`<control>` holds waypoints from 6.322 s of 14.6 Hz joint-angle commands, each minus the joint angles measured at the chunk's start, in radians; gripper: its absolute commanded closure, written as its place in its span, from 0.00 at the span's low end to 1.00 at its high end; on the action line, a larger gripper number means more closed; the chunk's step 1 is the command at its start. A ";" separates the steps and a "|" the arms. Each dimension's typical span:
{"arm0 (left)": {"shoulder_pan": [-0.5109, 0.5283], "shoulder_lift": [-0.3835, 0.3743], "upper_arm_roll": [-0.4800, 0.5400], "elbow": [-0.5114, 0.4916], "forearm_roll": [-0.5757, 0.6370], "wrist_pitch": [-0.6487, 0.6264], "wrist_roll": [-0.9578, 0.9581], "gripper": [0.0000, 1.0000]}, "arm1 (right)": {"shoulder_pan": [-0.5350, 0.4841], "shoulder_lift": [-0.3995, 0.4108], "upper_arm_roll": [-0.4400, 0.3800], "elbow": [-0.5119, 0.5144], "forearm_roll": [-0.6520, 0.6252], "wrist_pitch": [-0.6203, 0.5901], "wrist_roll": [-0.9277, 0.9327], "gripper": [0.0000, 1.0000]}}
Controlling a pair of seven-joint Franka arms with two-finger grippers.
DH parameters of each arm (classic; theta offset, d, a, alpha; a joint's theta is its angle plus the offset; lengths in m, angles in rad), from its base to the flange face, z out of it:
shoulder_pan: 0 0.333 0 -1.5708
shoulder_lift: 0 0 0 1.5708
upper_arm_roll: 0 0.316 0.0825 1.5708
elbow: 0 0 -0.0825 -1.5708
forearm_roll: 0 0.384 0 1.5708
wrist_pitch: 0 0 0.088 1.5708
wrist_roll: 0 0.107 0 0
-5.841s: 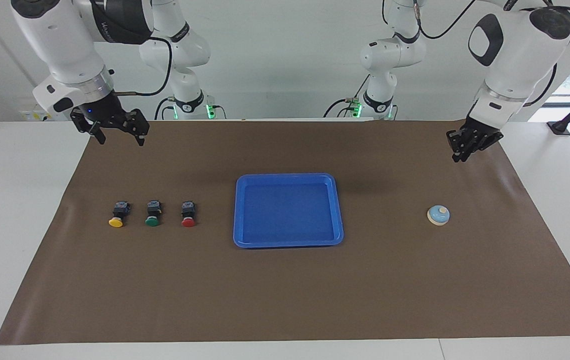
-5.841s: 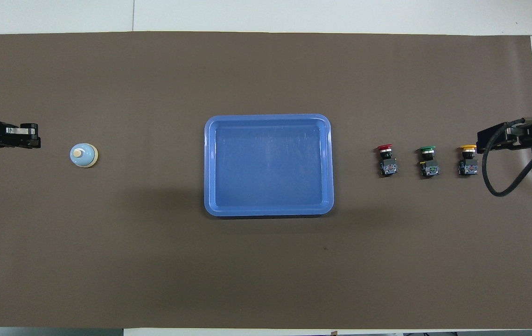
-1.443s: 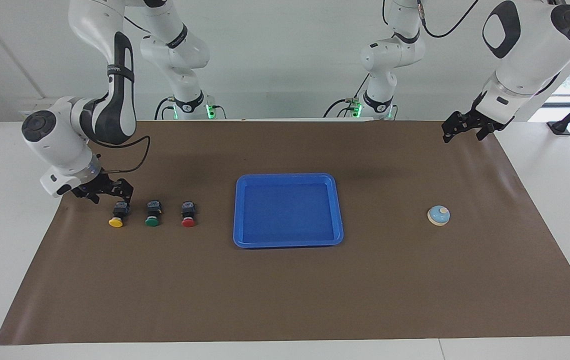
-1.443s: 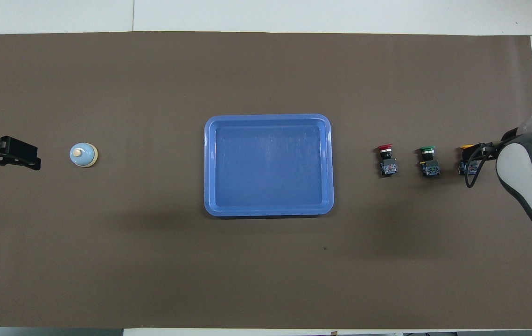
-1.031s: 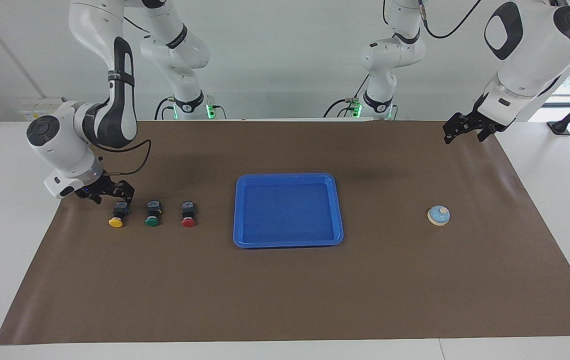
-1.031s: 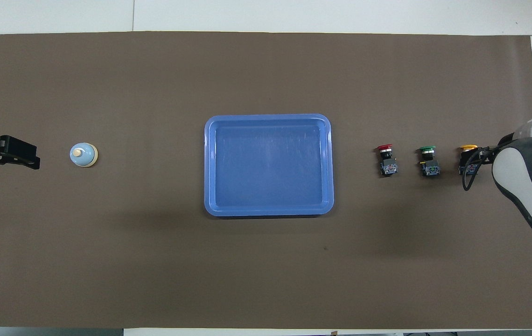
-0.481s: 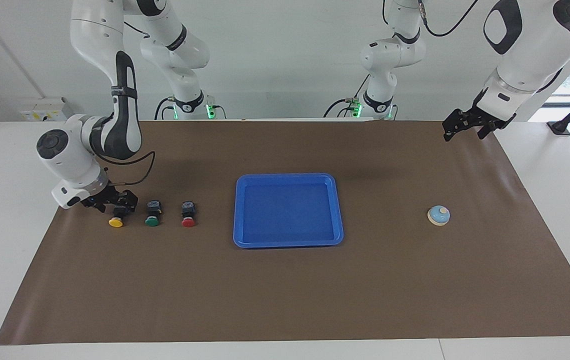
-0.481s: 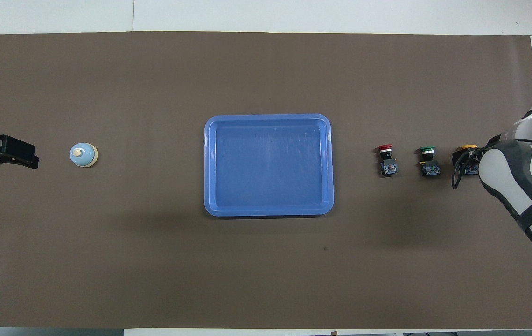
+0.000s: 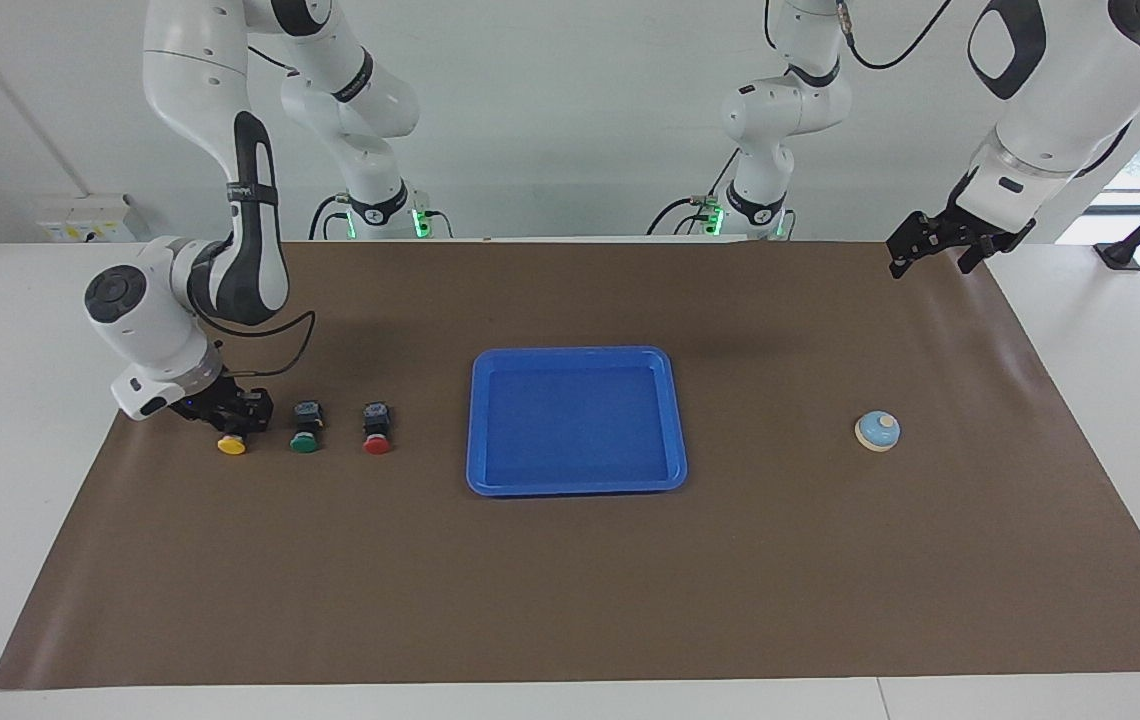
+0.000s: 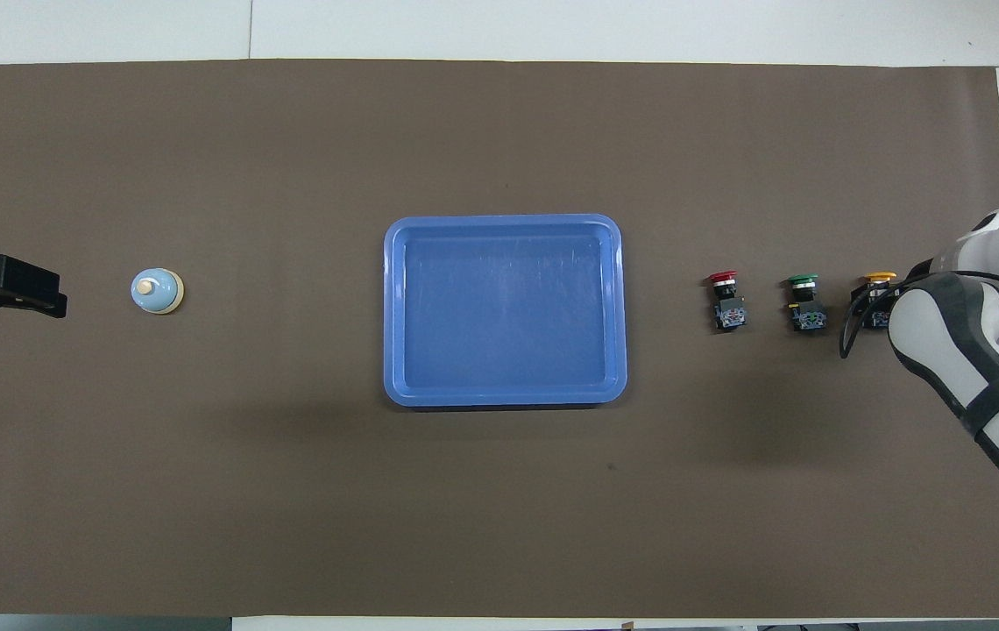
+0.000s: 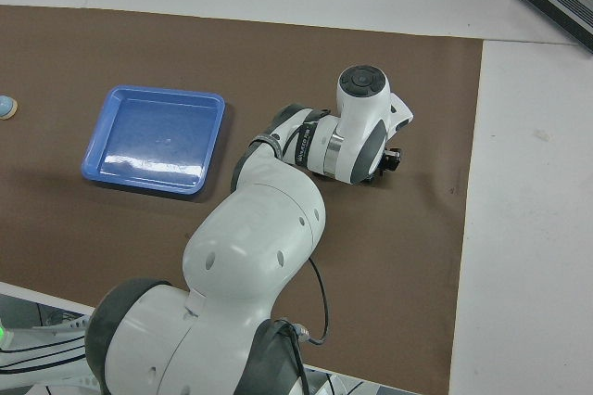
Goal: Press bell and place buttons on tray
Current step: 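Grasp the yellow-capped button with the right gripper, then carry the yellow button into the blue tray and release it, then return the right gripper and grasp the green-capped button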
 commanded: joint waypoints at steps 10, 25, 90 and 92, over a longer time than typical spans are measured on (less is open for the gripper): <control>-0.003 -0.007 0.008 0.010 -0.007 -0.024 0.004 0.00 | 0.311 -0.053 0.023 0.227 0.012 -0.246 0.377 1.00; -0.003 -0.007 0.008 0.010 -0.007 -0.026 0.004 0.00 | 0.660 0.134 0.023 0.328 0.124 -0.231 0.736 1.00; -0.003 -0.009 0.008 0.010 -0.007 -0.024 0.004 0.00 | 0.177 -0.024 0.012 -0.022 0.058 -0.042 0.019 0.82; -0.003 -0.007 0.008 0.010 -0.007 -0.026 0.004 0.00 | 0.178 -0.030 0.012 -0.011 0.056 -0.044 -0.018 1.00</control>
